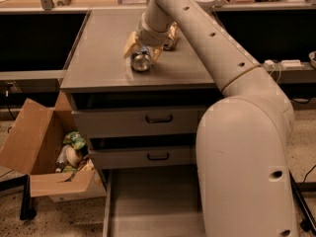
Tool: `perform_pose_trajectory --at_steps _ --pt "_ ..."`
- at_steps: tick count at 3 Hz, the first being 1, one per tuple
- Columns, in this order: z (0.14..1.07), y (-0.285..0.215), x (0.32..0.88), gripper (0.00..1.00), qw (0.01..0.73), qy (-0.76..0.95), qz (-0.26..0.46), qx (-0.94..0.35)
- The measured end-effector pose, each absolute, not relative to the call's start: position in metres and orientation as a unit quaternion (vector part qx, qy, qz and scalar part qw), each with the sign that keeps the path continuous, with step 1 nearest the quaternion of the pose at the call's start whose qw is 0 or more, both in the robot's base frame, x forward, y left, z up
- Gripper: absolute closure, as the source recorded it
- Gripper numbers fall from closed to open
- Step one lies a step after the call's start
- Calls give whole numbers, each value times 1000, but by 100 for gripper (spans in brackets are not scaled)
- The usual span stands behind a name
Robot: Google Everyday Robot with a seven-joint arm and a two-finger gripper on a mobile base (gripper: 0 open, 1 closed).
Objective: Pick pepsi can from bottom drawer and place on counter
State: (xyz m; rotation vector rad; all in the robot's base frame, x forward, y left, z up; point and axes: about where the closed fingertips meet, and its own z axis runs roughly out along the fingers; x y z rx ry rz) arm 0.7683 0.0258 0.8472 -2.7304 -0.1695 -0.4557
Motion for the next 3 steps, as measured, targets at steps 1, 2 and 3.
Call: perform_pose_trajectory --at_steps 1,2,3 --pt "847 26 768 0 183 -60 -162 -968" --pt "847 26 768 0 183 -60 -162 -968" --pt "867 23 771 0 181 -61 -184 -964"
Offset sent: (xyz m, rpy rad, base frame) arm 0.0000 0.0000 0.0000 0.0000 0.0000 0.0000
